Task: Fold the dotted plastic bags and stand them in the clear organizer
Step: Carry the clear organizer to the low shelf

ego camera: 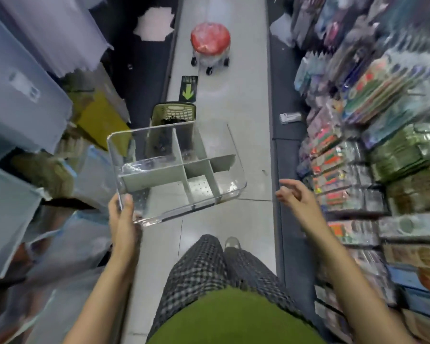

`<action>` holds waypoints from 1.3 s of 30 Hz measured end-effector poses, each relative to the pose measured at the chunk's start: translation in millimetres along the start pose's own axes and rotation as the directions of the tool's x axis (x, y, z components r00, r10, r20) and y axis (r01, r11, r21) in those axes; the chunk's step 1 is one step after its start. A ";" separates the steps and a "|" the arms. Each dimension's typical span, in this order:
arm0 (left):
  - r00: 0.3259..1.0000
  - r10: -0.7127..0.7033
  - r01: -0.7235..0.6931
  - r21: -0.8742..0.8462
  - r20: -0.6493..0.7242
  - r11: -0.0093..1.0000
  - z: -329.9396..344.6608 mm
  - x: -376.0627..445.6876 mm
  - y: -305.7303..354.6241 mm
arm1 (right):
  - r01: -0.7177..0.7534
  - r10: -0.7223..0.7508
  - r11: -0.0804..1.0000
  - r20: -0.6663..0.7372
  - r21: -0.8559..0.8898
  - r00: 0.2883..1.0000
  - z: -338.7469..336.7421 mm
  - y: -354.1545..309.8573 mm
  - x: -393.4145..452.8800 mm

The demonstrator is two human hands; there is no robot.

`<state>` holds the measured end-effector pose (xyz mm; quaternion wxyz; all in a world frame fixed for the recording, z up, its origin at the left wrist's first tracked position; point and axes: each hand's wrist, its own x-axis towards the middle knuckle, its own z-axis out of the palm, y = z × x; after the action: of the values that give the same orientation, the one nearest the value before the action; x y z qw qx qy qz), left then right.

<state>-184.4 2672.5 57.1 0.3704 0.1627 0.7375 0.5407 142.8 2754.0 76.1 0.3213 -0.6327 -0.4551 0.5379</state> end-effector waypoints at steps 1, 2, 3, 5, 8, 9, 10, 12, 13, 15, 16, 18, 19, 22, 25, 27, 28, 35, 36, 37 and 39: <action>1.000 -0.007 0.007 -0.017 -0.014 1.000 11.8 17.4 11.7 | 0.015 -0.015 1.000 0.013 -0.001 1.000 3.6 -21.6 30.1; 0.999 -0.017 0.016 -0.040 -0.034 0.999 23.3 36.0 22.5 | 0.028 -0.028 1.000 0.032 -0.003 0.999 8.1 -42.1 60.2; 0.998 -0.024 0.021 -0.060 -0.058 0.998 35.9 55.8 32.2 | 0.038 -0.038 0.999 0.055 -0.004 0.998 12.9 -61.1 90.0; 0.994 -0.031 0.024 -0.067 -0.103 0.997 62.6 98.6 48.8 | 0.049 -0.049 0.999 0.091 0.001 0.995 23.2 -93.9 148.6; 0.989 -0.012 0.002 -0.069 -0.149 0.998 104.9 173.0 72.0 | 0.068 -0.067 0.998 0.097 -0.009 0.993 39.8 -129.7 237.0; 0.987 -0.007 -0.002 -0.059 -0.158 0.998 119.8 200.7 80.2 | 0.074 -0.072 0.997 0.095 -0.016 0.993 45.9 -139.9 267.1; 0.988 -0.006 -0.001 -0.044 -0.156 0.999 134.0 227.9 88.9 | 0.073 -0.071 0.997 0.093 -0.021 0.993 51.5 -149.6 295.5; 0.992 -0.004 -0.001 -0.038 -0.130 0.999 162.5 280.1 110.5 | 0.043 -0.042 0.999 0.077 -0.017 0.996 61.3 -169.3 346.3; 0.993 -0.003 -0.002 -0.043 -0.118 0.999 177.1 304.0 123.0 | 0.025 -0.024 1.000 0.069 -0.008 0.997 65.1 -179.2 369.2; 0.995 -0.006 0.003 -0.028 -0.103 1.000 207.6 351.5 150.5 | 0.002 -0.002 1.000 0.057 0.004 0.998 70.4 -199.4 414.0; 0.995 -0.005 0.003 -0.024 -0.097 1.000 223.4 374.6 165.0 | -0.007 0.007 1.000 0.052 0.002 0.999 71.9 -209.5 435.9; 0.997 -0.005 0.004 -0.014 -0.074 1.000 256.9 418.1 191.7 | -0.027 0.027 1.000 0.042 0.002 0.999 72.5 -228.8 477.4; 0.998 -0.010 0.010 0.002 -0.059 1.000 275.0 437.8 204.3 | -0.038 0.037 0.999 0.034 0.014 0.999 71.6 -237.6 497.5; 0.999 -0.007 0.007 0.004 -0.038 1.000 332.6 490.8 236.5 | -0.071 0.071 0.997 0.004 0.039 0.997 64.1 -259.3 561.6; 0.999 -0.018 0.017 -0.005 -0.032 1.000 393.9 542.4 255.4 | -0.080 0.080 0.996 0.009 0.035 0.997 54.7 -279.5 637.2; 0.997 -0.041 0.039 -0.027 -0.062 0.999 436.4 573.8 267.2 | -0.078 0.077 0.997 0.032 0.028 0.997 50.2 -294.9 696.0; 0.995 -0.054 0.051 -0.034 -0.083 0.998 457.7 588.3 273.0 | -0.077 0.076 0.997 0.043 0.026 0.996 48.2 -303.9 727.3; 0.960 -0.152 0.129 -0.109 -0.237 0.986 568.3 661.9 315.2 | 0.016 0.009 0.994 0.224 -0.107 0.975 44.9 -410.1 947.6; 0.949 -0.170 0.143 -0.118 -0.264 0.983 576.2 669.4 321.9 | 0.038 -0.003 0.991 0.256 -0.132 0.967 50.7 -427.4 975.9; 0.938 -0.184 0.152 -0.129 -0.293 0.980 583.8 676.4 329.4 | 0.062 -0.014 0.986 0.292 -0.155 0.956 58.9 -444.4 1002.9; 0.916 -0.183 0.138 -0.148 -0.358 0.979 596.0 692.6 345.4 | 0.121 -0.043 0.975 0.376 -0.187 0.926 82.0 -475.6 1053.5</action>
<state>-275.3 3644.9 33.8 0.2772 -0.0256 0.7711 0.5727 -39.0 3898.5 75.8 0.1846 -0.5304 -0.5871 0.5831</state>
